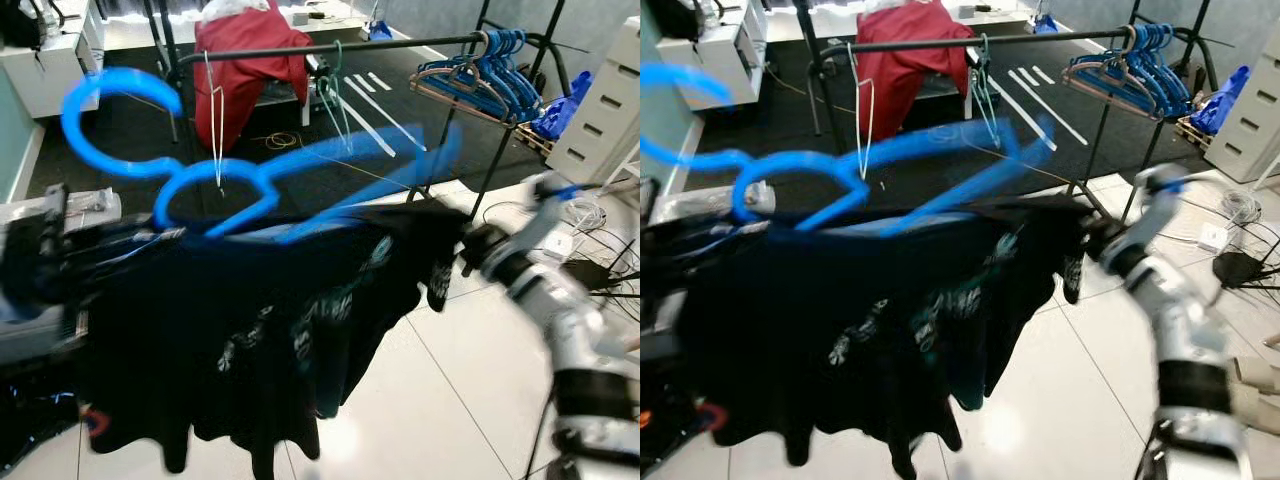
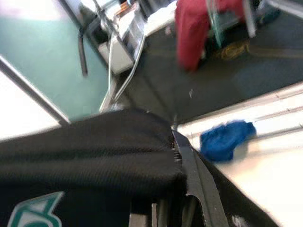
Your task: Hang hanger
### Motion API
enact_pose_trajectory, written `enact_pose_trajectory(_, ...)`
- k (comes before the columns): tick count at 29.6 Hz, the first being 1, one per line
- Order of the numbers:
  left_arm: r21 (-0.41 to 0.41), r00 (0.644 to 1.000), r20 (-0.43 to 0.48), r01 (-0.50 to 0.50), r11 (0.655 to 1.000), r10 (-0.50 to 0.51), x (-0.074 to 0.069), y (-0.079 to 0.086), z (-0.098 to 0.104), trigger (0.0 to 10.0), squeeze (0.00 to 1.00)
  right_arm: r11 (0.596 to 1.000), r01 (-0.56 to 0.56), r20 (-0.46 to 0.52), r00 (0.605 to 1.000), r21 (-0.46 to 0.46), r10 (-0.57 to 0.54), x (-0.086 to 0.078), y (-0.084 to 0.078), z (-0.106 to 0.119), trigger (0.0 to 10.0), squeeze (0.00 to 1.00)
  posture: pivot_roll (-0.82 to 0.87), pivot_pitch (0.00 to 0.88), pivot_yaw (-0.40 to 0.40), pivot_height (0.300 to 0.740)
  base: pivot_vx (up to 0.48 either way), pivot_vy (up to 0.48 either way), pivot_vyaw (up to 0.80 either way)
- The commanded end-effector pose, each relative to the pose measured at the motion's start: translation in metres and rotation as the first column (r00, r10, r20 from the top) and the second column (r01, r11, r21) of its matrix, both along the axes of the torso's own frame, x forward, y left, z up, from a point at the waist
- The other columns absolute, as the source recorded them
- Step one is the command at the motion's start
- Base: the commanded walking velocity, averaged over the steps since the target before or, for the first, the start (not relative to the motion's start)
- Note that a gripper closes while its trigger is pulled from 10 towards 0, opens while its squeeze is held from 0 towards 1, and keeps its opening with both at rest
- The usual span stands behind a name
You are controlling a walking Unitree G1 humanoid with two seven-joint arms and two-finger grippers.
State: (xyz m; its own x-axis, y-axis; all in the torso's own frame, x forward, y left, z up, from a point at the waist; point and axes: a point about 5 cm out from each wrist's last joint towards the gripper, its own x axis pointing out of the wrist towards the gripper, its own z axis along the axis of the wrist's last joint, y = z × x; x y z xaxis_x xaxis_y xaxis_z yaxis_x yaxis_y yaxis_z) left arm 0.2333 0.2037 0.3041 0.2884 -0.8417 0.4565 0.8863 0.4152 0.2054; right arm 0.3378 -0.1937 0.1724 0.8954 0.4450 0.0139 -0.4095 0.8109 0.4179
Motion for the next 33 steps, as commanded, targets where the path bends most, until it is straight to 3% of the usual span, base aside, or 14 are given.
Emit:
enact_pose_trajectory(1, -0.086, 1.0, -0.01, -0.013, 0.996, 0.012, 0.004, -0.015, 0.004, 10.0, 0.0, 0.998, -0.044, 0.024, 0.999, -0.037, 0.045, 0.0, 0.019, 0.005, 0.0, 0.0, -0.07, 0.071, -0.018, 0.74, 0.0, 0.0, 0.0)
enact_pose_trajectory(2, -0.213, 0.999, -0.045, -0.024, 0.977, 0.015, 0.012, -0.03, 0.005, 10.0, 0.0, 0.998, -0.052, 0.046, 0.997, -0.043, 0.054, 0.001, 0.028, 0.007, 0.0, 0.0, -0.07, 0.071, -0.018, 0.74, 0.0, 0.0, 0.0)
enact_pose_trajectory(3, -0.213, 0.999, -0.045, -0.024, 0.977, 0.015, 0.012, -0.03, 0.005, 10.0, 0.0, 0.998, -0.052, 0.046, 0.997, -0.043, 0.054, 0.001, 0.028, 0.007, 0.0, 0.0, -0.07, 0.071, -0.018, 0.74, 0.0, 0.0, 0.0)
enact_pose_trajectory(5, -0.471, 0.986, -0.165, -0.099, 0.876, 0.023, 0.03, -0.059, 0.005, 10.0, 0.0, 0.998, -0.065, 0.083, 0.994, -0.016, 0.067, 0.006, 0.042, 0.015, 0.0, 0.0, -0.07, 0.067, -0.025, 0.74, 0.0, 0.0, 0.0)
enact_pose_trajectory(7, -0.587, 0.958, -0.287, -0.184, 0.788, 0.011, 0.044, -0.082, 0.0, 10.0, 0.0, 0.995, -0.101, 0.113, 0.988, -0.004, 0.101, 0.007, 0.055, 0.022, 0.0, 0.0, -0.07, 0.067, -0.026, 0.74, 0.0, 0.0, 0.0)
enact_pose_trajectory(13, -0.557, 0.921, -0.376, -0.316, 0.768, 0.107, 0.058, -0.111, -0.005, 10.0, 0.0, 0.982, -0.186, 0.122, 0.975, -0.004, 0.186, 0.0, 0.075, 0.023, 0.0, 0.0, -0.07, 0.066, -0.024, 0.74, 0.0, 0.0, 0.0)
enact_pose_trajectory(18, -0.491, 0.887, -0.372, -0.438, 0.753, 0.273, 0.069, -0.105, -0.003, 10.0, 0.0, 0.965, -0.261, 0.108, 0.959, -0.021, 0.262, -0.012, 0.086, 0.017, 0.0, 0.0, -0.07, 0.068, -0.019, 0.74, 0.0, 0.0, 0.0)
enact_pose_trajectory(24, -0.505, 0.842, -0.39, -0.533, 0.678, 0.372, 0.077, -0.094, 0.001, 10.0, 0.0, 0.807, -0.579, 0.061, 0.807, -0.117, 0.588, -0.056, 0.113, 0.002, 0.0, 0.0, -0.08, 0.07, -0.02, 0.74, 0.0, 0.0, 0.0)
enact_pose_trajectory(27, -0.507, 0.841, -0.385, -0.537, 0.674, 0.381, 0.077, -0.094, 0.002, 10.0, 0.0, 0.797, -0.591, 0.053, 0.798, -0.125, 0.6, -0.059, 0.113, 0.001, 0.0, 0.0, -0.08, 0.07, -0.02, 0.74, 0.0, 0.0, 0.0)
enact_pose_trajectory(28, -0.491, 0.851, -0.349, -0.524, 0.696, 0.393, 0.075, -0.096, 0.003, 10.0, 0.0, 0.828, -0.545, 0.034, 0.832, -0.128, 0.553, -0.053, 0.107, 0.0, 10.0, 0.0, -0.08, 0.07, -0.021, 0.74, 0.0, 0.0, 0.0)
enact_pose_trajectory(29, -0.491, 0.851, -0.349, -0.524, 0.696, 0.393, 0.075, -0.096, 0.003, 10.0, 0.0, 0.828, -0.545, 0.034, 0.832, -0.128, 0.553, -0.053, 0.107, 0.0, 10.0, 0.0, -0.08, 0.07, -0.021, 0.74, 0.0, 0.0, 0.0)
enact_pose_trajectory(31, -0.439, 0.87, -0.258, -0.493, 0.751, 0.421, 0.071, -0.099, 0.004, 10.0, 0.0, 0.915, -0.388, 0.042, 0.918, -0.111, 0.394, -0.035, 0.091, 0.004, 10.0, 0.0, -0.08, 0.071, -0.022, 0.74, 0.0, 0.0, 0.0)
enact_pose_trajectory(32, -0.406, 0.878, -0.21, -0.479, 0.779, 0.43, 0.069, -0.1, 0.005, 10.0, 0.0, 0.926, -0.356, 0.055, 0.929, -0.128, 0.365, -0.031, 0.083, 0.006, 10.0, 1.0, -0.08, 0.069, -0.022, 0.74, 0.0, 0.0, 0.0)
enact_pose_trajectory(33, -0.372, 0.883, -0.169, -0.469, 0.801, 0.439, 0.068, -0.1, 0.005, 10.0, 0.0, 0.929, -0.344, 0.064, 0.933, -0.14, 0.355, -0.029, 0.077, 0.009, 10.0, 1.0, -0.08, 0.067, -0.022, 0.74, 0.0, 0.0, 0.0)
